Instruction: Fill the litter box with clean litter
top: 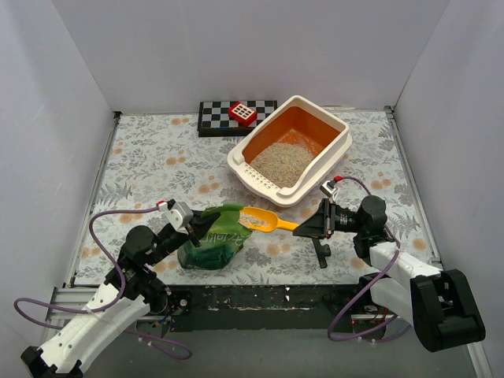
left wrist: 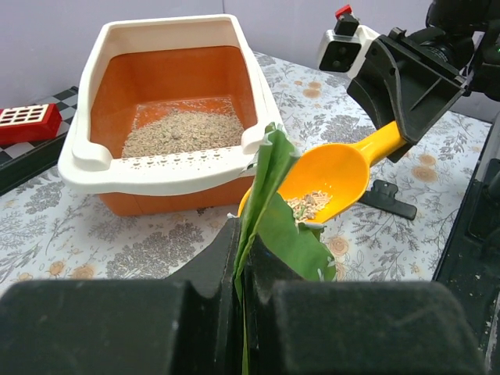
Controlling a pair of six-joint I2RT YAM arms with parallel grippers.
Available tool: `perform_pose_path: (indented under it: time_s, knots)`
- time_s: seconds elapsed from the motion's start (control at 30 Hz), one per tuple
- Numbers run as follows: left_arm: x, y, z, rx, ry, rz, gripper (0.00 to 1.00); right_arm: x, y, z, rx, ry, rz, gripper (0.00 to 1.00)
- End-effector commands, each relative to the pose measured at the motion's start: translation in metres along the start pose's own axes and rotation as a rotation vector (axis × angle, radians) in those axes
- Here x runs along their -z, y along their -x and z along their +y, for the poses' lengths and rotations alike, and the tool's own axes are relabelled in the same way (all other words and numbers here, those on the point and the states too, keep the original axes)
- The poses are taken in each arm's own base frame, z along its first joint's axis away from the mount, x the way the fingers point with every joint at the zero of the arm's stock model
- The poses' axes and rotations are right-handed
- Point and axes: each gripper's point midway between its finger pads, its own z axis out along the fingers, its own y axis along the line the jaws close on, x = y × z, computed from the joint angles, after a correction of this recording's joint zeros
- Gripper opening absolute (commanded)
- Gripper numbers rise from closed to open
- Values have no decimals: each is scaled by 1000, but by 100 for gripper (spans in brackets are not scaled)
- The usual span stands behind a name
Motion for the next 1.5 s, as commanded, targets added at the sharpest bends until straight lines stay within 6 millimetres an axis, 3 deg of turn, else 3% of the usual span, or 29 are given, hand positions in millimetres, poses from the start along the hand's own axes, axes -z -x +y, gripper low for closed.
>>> perform_pose_path:
  time_s: [0.0, 0.17, 0.4, 0.57, 0.63, 0.67, 0.83, 1.03, 1.2, 1.3, 1.47]
  knots:
    - [2, 15, 9, -20, 57, -57, 0, -1, 24, 31, 63, 47, -80, 1]
    - [3, 15, 12, -21, 73, -60, 0, -2, 54, 55, 86, 70, -164, 1]
    - [4, 16, 12, -17, 75, -59, 0, -3, 114, 77, 103, 22, -271, 1]
    - [4, 17, 12, -18, 76, -64, 0, 8, 160, 77, 93, -46, -366, 1]
    - [4, 16, 12, -16, 73, -61, 0, 9, 178, 67, 82, -122, -384, 1]
    - [4, 17, 12, -18, 72, -60, 0, 10, 191, 75, 125, -155, -391, 1]
    - [3, 16, 11, -15, 67, -54, 0, 21, 226, 49, 176, -439, -395, 1]
    - [3, 14, 12, -16, 74, -47, 0, 55, 237, 4, 184, -794, -366, 1]
    - [2, 14, 13, -17, 77, -44, 0, 77, 234, -10, 261, -976, -339, 1]
    - [2, 13, 12, -13, 71, -36, 0, 78, 239, -5, 382, -1041, -303, 1]
    - [1, 11, 11, -7, 63, -24, 0, 64, 254, 23, 641, -1186, -233, 1]
